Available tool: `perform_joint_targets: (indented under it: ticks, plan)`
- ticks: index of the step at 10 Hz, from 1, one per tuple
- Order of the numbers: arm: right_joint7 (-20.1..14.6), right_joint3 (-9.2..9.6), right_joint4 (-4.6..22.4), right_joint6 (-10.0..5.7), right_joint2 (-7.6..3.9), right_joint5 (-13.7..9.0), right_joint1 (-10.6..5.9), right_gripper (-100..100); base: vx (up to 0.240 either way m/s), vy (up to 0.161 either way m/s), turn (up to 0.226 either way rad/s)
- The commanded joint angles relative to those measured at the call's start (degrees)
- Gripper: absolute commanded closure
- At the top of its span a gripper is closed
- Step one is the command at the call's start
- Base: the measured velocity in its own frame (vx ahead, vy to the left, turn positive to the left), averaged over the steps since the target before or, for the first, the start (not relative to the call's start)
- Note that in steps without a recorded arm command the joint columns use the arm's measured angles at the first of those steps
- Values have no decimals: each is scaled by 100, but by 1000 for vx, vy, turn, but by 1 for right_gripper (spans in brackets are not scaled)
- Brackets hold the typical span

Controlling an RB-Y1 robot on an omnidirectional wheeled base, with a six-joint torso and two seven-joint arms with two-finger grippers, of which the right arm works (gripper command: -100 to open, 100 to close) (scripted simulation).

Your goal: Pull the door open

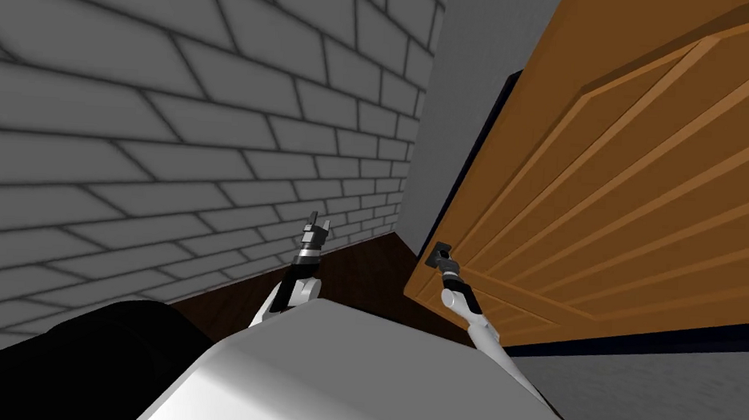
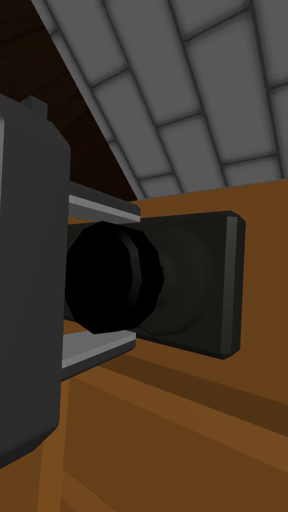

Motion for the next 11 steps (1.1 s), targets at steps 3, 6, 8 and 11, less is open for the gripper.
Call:
perform_joint_targets:
  ticks: [3,6,8,11]
  plan:
    - [-223,211,-151,-37,-155,52,86,100,-203,-49,81]
    - [-323,347,-206,-38,-231,77,146,100,-133,-36,63]
    - [-418,444,-264,-70,-315,93,185,100,-181,-60,87]
    - [-600,633,-377,-133,-477,124,259,100,-186,-60,96]
